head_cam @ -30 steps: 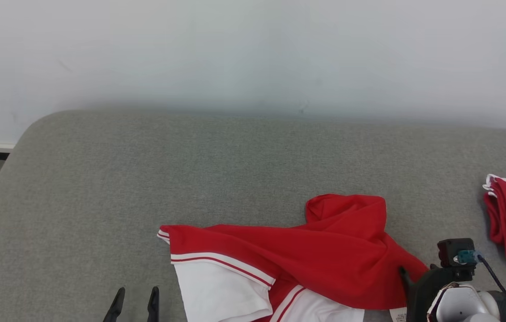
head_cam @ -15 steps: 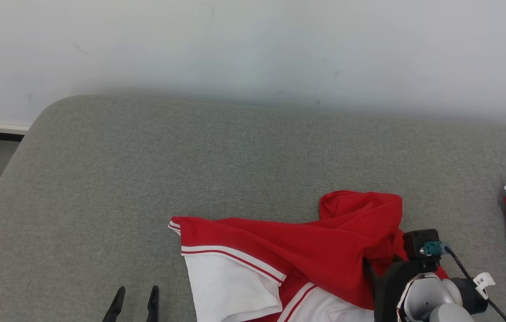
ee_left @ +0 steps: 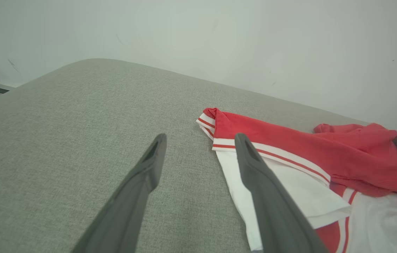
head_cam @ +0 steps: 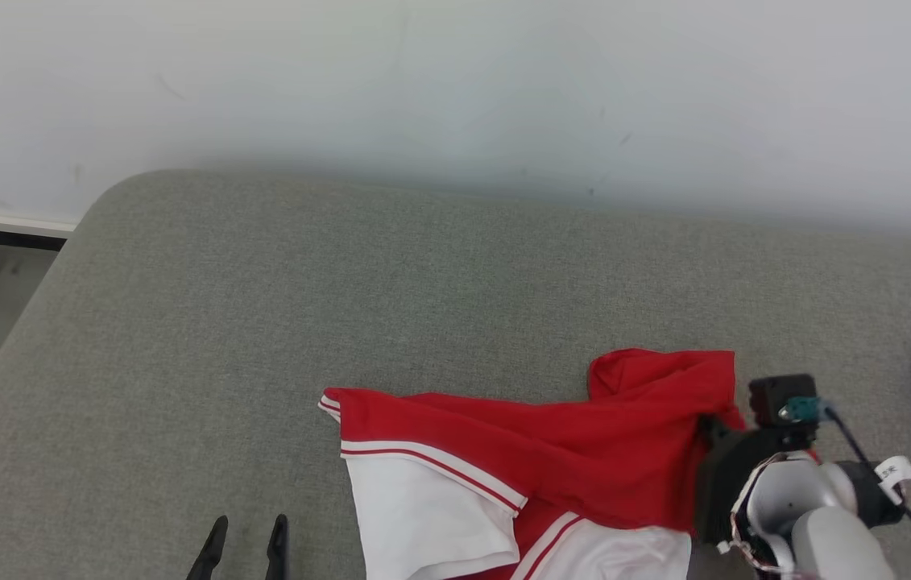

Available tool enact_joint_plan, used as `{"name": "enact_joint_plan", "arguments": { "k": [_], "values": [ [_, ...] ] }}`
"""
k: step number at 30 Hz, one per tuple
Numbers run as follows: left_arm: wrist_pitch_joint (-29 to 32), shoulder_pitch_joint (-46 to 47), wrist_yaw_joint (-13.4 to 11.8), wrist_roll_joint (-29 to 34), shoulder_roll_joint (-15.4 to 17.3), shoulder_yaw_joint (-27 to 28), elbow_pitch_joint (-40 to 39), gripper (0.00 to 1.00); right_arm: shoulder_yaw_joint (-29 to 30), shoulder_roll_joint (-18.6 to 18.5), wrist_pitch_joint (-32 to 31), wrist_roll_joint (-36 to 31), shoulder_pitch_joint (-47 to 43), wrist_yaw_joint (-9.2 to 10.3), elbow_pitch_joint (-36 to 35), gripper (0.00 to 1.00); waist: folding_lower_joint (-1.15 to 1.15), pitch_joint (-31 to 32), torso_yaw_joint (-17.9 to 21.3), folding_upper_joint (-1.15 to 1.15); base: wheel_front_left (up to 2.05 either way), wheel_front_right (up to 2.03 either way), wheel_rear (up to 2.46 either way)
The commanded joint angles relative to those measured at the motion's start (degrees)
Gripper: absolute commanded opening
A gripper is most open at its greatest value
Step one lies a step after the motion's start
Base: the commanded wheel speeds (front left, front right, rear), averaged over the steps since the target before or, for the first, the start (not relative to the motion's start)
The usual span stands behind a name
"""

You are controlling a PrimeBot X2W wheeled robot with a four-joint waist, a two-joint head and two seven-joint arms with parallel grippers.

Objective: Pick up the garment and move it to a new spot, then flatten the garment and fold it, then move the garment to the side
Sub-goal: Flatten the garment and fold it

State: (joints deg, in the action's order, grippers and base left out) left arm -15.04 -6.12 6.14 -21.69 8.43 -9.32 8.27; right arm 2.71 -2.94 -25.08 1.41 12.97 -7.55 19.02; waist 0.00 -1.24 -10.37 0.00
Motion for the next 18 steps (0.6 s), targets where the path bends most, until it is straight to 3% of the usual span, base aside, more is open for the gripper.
{"name": "enact_joint_plan", "arguments": {
  "k": [1, 6, 12, 13, 14, 18],
  "values": [
    [-0.1, 0.1, 0.4, -0.5, -0.1, 0.0, 0.1, 1.00, 1.8, 0.0, 0.4, -1.2, 1.9, 0.11, -0.4, 0.00, 0.00, -0.1, -0.4, 0.00, 0.00, 0.00, 0.00],
    [-0.1, 0.4, 0.4, -0.4, -0.2, -0.1, 0.1, 1.00, 5.6, 0.0, 1.1, -3.3, 7.0, 0.11, 2.0, 0.00, 0.00, -0.7, -1.5, 0.00, 0.00, 0.00, 0.00],
    [-0.1, 1.9, 0.9, 0.1, -0.6, -1.2, 0.4, 1.00, 12.1, -0.1, 4.4, -7.7, 16.2, 0.12, 13.5, 0.00, 0.00, -2.2, -4.8, 0.00, 0.00, 0.00, 0.00],
    [-0.1, 2.0, 0.9, 0.1, -0.7, -1.5, 0.5, 1.00, 12.7, 0.0, 5.0, -8.2, 17.0, 0.11, 15.0, 0.64, 0.00, -2.3, -5.3, 0.00, 0.00, 0.00, 0.00],
    [-0.1, 2.0, 1.0, 0.2, -0.7, -1.7, 0.5, 1.00, 13.1, 0.0, 5.4, -8.5, 17.8, 0.11, 16.4, 1.00, 0.00, -2.3, -5.7, 0.00, 0.00, 0.00, 0.00],
    [0.1, 1.8, 0.9, -0.4, -0.8, -2.7, 0.8, 1.00, 13.3, -0.1, 7.6, -8.7, 18.4, 0.12, 19.0, 1.00, 0.00, -1.5, -5.9, 0.00, 0.00, 0.00, 0.00]
  ]
}}
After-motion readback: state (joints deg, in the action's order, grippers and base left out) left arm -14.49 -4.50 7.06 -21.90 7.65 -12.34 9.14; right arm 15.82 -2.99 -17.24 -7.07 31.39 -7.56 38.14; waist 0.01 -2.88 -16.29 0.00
